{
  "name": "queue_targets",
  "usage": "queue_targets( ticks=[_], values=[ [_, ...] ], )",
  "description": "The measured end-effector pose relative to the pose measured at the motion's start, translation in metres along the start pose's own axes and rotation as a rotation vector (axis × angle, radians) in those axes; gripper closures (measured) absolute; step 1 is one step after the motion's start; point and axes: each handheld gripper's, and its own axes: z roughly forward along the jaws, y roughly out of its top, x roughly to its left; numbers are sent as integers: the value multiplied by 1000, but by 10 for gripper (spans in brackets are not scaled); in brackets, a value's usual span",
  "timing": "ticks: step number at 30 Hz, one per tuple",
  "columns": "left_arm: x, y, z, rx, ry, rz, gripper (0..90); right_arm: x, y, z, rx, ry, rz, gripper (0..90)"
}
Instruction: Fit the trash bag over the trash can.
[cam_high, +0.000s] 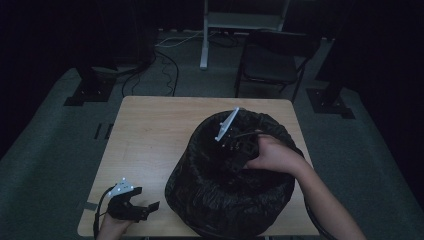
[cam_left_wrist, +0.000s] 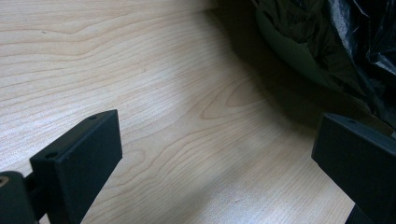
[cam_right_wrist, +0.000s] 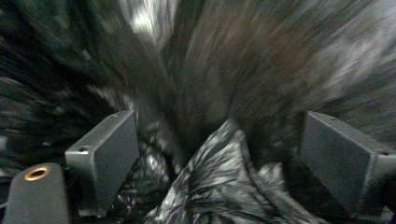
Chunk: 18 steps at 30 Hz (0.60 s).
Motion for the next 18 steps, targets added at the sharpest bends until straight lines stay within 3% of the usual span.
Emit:
queue_targets(
  ticks=[3,7,14,18],
  values=[
    [0,0,-1,-5,4,-3,21,1,-9,-18,-137,-23,4,111],
    [1,0,-3,-9,11,-7,21,-2,-25,-37,-293,-64,51,110],
    [2,0,-8,-12,37,-2,21,-5,-58,-63,-473,-132,101,110],
    [2,-3,-10,-6,59,5,21,-6,-77,-76,-547,-147,135,104]
  ],
)
